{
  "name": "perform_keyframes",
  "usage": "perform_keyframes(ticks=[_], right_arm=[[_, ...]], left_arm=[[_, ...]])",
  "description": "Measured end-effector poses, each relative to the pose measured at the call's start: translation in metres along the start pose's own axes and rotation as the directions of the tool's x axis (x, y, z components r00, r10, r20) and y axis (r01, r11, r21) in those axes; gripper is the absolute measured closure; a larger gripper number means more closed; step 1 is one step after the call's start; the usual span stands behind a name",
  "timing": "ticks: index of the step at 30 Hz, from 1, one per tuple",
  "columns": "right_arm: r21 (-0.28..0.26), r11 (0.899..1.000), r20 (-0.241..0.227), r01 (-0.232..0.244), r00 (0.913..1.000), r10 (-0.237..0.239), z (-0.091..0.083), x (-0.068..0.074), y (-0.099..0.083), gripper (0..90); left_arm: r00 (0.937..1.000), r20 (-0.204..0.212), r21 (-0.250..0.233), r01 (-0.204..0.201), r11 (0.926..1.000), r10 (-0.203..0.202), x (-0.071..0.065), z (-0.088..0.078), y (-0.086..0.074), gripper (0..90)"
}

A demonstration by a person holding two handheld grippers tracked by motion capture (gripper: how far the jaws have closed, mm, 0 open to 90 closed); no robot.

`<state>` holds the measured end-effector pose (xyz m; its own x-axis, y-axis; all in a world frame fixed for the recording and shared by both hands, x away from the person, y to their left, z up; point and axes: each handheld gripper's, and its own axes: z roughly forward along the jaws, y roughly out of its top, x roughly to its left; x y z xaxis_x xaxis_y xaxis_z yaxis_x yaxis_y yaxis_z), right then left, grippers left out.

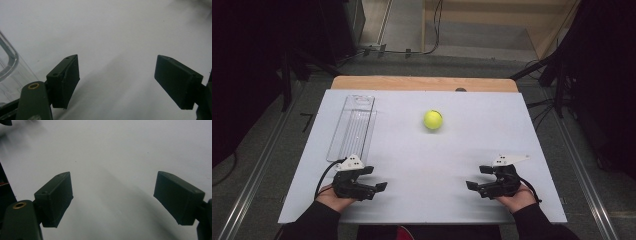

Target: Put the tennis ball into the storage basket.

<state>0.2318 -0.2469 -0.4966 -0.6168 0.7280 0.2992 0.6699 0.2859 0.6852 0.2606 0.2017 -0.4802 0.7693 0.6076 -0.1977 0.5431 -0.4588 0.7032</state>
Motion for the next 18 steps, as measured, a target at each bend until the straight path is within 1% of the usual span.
perform_keyframes(ticks=[4,8,13,18], right_arm=[[0.003,1.000,-0.008,-0.001,1.0000,0.001,-0.0001,-0.0005,-0.0003,13.6],[-0.005,1.000,0.002,-0.001,1.0000,0.001,-0.0010,-0.0009,0.0011,13.6],[0.005,1.000,0.003,-0.001,1.0000,0.001,0.0000,-0.0021,0.0013,13.6],[0.002,1.000,0.002,-0.001,1.0000,0.001,-0.0003,-0.0015,0.0013,13.6]], left_arm=[[1.0000,0.001,-0.002,0.000,1.0000,0.000,0.0001,-0.0003,-0.0002,21.0],[1.0000,0.002,0.000,-0.001,1.0000,0.001,0.0000,-0.0014,-0.0010,21.0],[1.0000,0.007,-0.005,-0.004,1.0000,0.004,0.0001,-0.0022,-0.0011,21.2],[1.0000,0.005,-0.008,-0.005,1.0000,0.005,0.0003,-0.0015,-0.0008,21.2]])
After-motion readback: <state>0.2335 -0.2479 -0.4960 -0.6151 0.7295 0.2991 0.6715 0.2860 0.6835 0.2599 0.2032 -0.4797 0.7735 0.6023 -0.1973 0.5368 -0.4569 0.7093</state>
